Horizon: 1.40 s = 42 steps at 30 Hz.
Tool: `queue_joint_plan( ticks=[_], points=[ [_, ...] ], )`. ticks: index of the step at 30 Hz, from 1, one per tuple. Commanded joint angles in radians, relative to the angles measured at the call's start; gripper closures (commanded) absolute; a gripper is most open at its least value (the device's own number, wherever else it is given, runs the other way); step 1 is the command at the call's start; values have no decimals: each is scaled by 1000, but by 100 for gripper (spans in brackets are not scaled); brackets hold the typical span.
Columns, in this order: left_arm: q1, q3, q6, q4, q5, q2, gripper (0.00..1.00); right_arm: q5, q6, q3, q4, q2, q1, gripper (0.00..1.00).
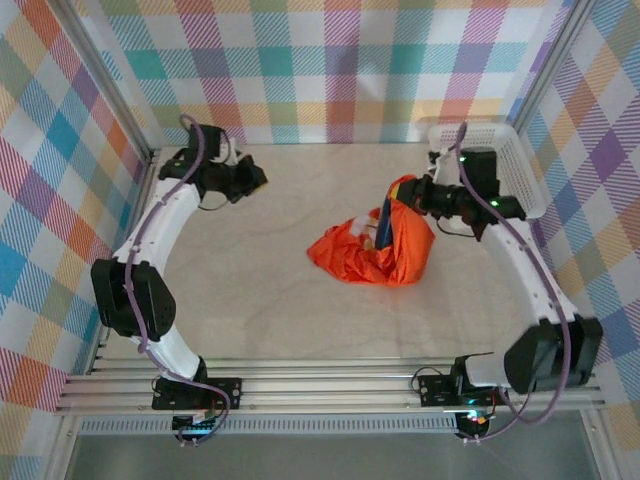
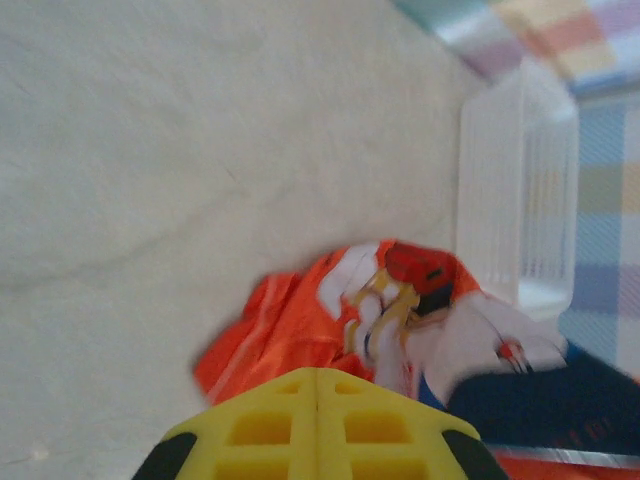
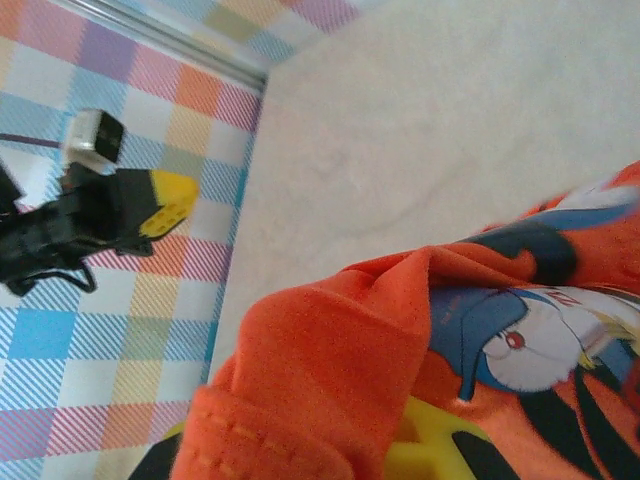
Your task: Fold the inside-out t-shirt
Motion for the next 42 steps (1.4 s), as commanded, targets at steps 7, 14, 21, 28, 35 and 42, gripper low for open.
queue_joint_plan(
  ticks=[7,14,21,28,35,42],
  points=[
    [-353,-188,28,420,159,55,47,-101,50,-75,69,71,-38,100],
    [-425,-233,59,522,172,177,45,-115,54,-92,59,27,-91,100],
    [-507,-258,48,703,105,261,39,-132,62,-89,66,27,-91,100],
    [-531,-172,-27,831,66,421,30,-147,74,-85,68,15,-91,100],
    [-510,-92,-71,782,70,450,100,-75,10,-80,-14,12,-96,100],
    [-357,-14,95,290,33,102,100,255,-111,-86,-218,39,-149,100]
  ],
)
